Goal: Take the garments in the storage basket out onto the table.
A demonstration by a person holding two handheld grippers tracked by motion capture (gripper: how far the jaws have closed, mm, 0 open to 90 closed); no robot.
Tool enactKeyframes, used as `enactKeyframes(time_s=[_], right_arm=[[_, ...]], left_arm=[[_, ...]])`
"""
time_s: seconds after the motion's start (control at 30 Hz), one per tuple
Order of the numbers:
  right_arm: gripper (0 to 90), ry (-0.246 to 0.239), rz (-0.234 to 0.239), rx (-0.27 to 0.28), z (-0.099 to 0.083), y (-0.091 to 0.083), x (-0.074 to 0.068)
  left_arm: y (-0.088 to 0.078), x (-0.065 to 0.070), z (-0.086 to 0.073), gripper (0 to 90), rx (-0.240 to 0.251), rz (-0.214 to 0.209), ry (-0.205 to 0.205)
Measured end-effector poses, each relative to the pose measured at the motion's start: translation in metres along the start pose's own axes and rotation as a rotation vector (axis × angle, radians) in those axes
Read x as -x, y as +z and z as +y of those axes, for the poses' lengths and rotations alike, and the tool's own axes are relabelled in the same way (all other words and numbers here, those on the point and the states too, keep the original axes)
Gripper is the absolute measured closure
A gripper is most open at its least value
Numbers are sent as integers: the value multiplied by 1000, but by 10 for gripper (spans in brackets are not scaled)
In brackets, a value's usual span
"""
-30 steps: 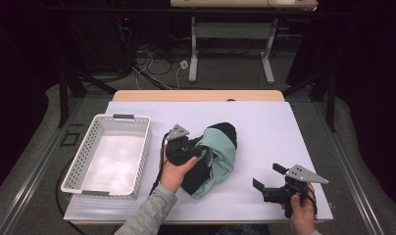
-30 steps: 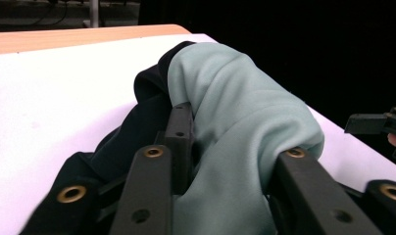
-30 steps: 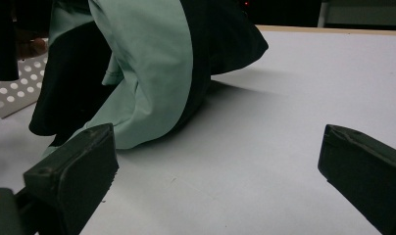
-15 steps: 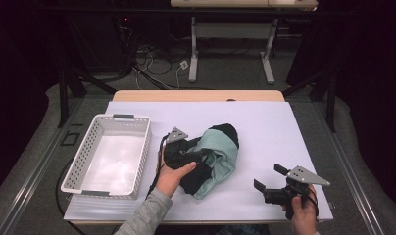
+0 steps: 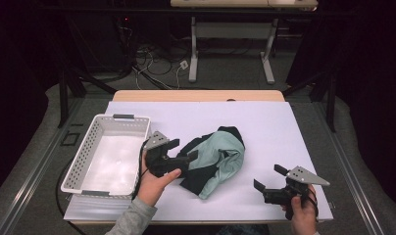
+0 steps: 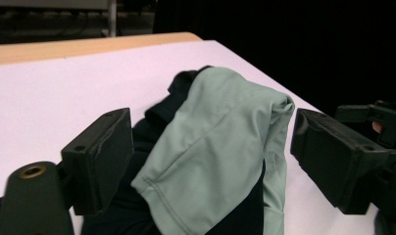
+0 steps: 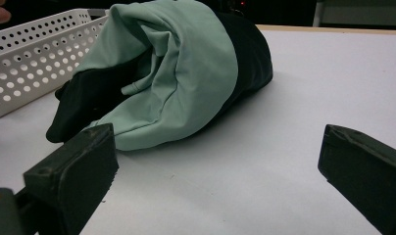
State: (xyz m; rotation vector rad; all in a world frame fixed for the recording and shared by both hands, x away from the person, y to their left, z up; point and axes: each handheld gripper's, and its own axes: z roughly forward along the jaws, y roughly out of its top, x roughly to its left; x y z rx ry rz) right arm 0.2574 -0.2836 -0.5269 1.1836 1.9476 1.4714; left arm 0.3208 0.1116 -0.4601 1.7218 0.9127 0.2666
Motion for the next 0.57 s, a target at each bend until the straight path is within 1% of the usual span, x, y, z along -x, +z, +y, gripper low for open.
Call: enactKeyframes(time_s=[0.03,0.13,0.17,0.2,0.23,0.3,0.43,0.47,0.53,0.57], right_arm=[[9,1,0,2,0,0,0],[10,14,1,-4,0,0,-1],[9,5,3,-2,0,1,0],[9,5,3,-3,0,1,0],[9,6,2,-3,0,1,0],[9,5,1,-3,-1,1,0],[9,0,-3,-12,-1,2,0],[9,0,-1,-12,-1,2,0],[9,0,-2,-14,-1,2,0],[10,2,0,-16,-1,2,-1]], left_arm=[[-4,-3,-1,152,5,4,5],[-15,-10,-3,99,21,20,-8],[-18,-13,-4,78,33,24,-9],[-22,-15,-5,62,41,28,-13],[-26,-17,-7,40,49,28,-26],[-33,-20,-9,0,61,42,-17],[-42,-22,-14,2,80,52,-10],[-43,-23,-14,1,75,53,-10],[-43,-24,-16,2,77,60,-20],[-42,-24,-17,2,68,61,-30]])
